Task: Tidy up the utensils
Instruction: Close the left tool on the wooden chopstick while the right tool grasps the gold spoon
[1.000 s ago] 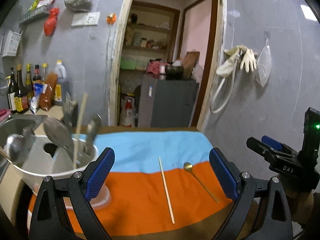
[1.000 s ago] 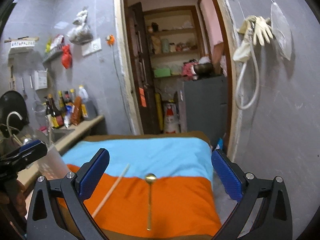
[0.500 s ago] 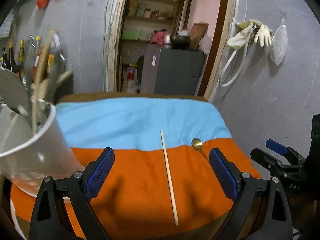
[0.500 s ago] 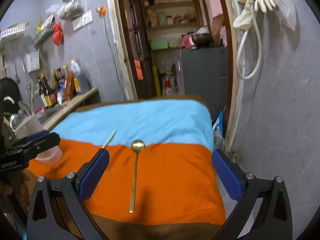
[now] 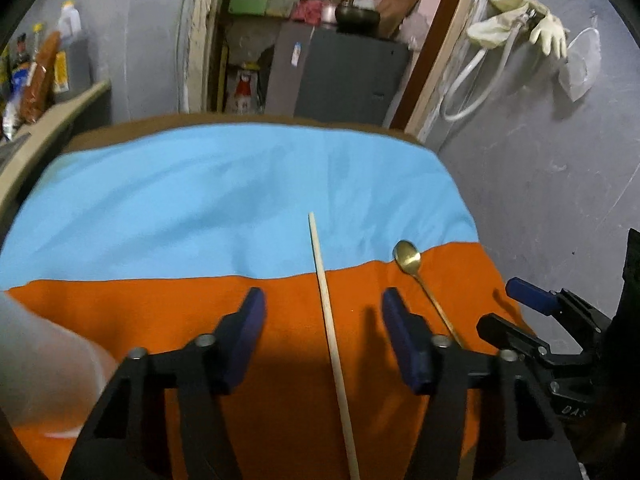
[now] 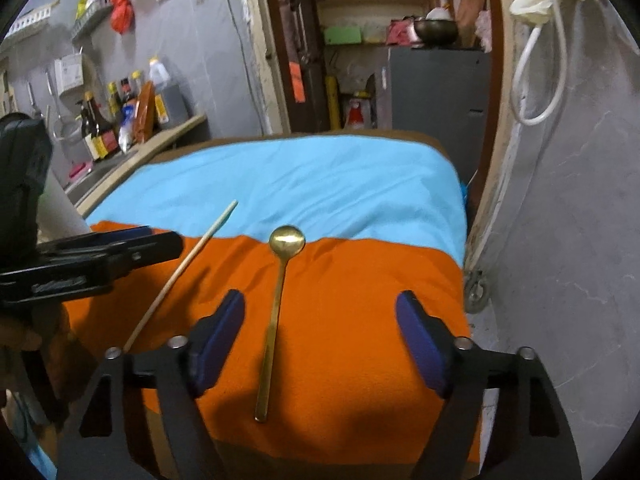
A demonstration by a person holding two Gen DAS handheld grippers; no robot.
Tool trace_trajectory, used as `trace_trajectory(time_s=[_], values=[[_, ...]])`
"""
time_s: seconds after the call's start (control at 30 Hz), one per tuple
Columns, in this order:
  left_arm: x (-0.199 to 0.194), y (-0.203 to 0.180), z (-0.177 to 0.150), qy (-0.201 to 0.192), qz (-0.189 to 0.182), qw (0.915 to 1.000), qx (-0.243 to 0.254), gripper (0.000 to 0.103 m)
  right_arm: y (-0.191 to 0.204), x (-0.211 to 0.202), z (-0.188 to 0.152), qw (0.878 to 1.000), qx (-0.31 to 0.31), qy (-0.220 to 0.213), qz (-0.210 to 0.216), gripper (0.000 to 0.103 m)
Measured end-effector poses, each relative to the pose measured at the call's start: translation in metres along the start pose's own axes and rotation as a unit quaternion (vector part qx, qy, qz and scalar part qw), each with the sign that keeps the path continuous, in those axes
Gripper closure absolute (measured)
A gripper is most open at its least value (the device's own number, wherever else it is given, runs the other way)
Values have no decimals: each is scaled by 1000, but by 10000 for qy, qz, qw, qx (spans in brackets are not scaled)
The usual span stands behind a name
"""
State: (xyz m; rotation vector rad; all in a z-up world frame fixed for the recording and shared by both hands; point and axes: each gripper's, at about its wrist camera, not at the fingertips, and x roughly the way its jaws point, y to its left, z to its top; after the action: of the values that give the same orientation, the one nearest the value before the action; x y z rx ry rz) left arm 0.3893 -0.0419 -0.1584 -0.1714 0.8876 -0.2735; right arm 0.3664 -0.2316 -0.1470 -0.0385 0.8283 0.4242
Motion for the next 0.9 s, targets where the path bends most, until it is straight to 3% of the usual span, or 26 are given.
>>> trace_trajectory(time_s=[0.1, 0.23, 0.4, 0.9], values=[[11, 4, 4, 243, -25, 9997, 23, 74, -2, 6, 0, 9999, 23, 153, 55, 36], [16, 8, 8, 288, -87, 9995, 35, 78, -3, 13, 4, 9995, -12, 285, 102, 42], [22, 21, 18, 370, -146, 9991, -172, 96, 2, 31, 12, 9980, -212, 579, 126, 48], [26, 28, 28, 452, -334, 9971, -504, 98, 22, 73, 45, 9942, -733, 766, -162, 52]])
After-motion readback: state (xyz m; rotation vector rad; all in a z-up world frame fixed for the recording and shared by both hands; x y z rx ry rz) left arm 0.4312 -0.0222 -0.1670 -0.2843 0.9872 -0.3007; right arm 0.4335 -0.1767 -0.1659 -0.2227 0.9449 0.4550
